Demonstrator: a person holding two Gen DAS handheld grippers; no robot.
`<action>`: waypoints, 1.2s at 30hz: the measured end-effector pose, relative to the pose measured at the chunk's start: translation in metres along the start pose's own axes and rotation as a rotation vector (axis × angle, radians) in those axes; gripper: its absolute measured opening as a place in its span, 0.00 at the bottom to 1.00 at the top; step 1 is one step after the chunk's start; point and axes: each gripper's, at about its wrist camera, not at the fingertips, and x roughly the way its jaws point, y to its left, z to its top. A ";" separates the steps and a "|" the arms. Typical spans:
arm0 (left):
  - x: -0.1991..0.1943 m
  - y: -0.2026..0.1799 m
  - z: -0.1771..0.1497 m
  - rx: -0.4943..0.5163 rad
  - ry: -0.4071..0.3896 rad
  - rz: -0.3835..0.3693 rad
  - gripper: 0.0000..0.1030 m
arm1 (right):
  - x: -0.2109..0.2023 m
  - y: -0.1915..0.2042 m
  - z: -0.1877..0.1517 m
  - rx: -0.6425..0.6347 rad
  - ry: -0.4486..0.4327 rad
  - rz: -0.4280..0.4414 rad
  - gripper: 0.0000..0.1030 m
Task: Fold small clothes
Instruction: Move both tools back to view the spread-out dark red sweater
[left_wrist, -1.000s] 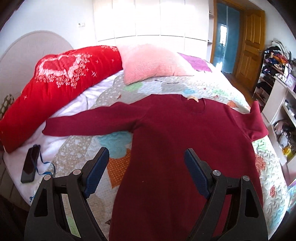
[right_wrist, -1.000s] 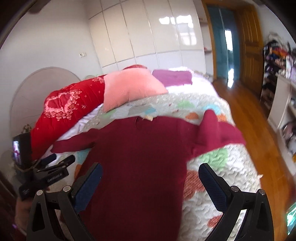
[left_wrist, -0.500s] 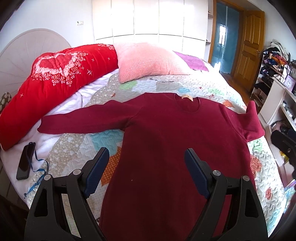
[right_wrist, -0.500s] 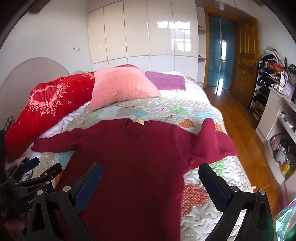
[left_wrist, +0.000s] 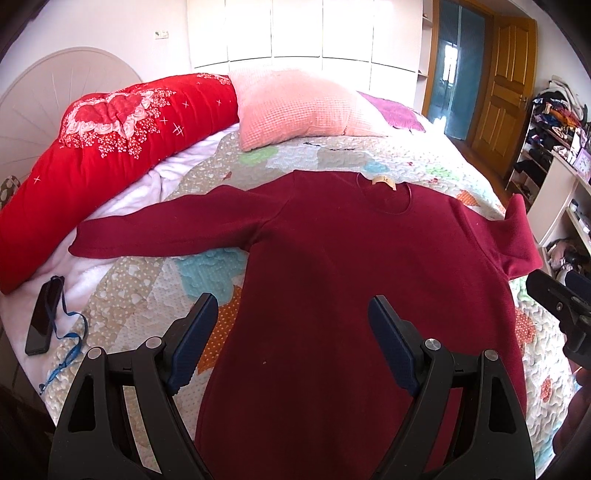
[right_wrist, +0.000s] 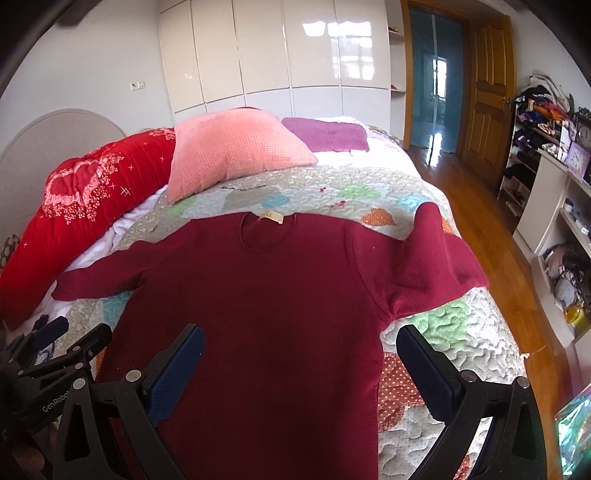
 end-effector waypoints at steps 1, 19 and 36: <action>0.002 0.000 0.000 0.001 0.002 -0.001 0.81 | 0.002 0.000 0.000 0.000 0.003 0.000 1.00; 0.023 0.002 0.000 -0.011 0.041 0.000 0.81 | 0.028 0.011 -0.004 -0.023 0.044 0.010 1.00; 0.041 0.001 0.000 -0.013 0.067 0.003 0.81 | 0.050 0.021 -0.002 -0.049 0.072 0.011 1.00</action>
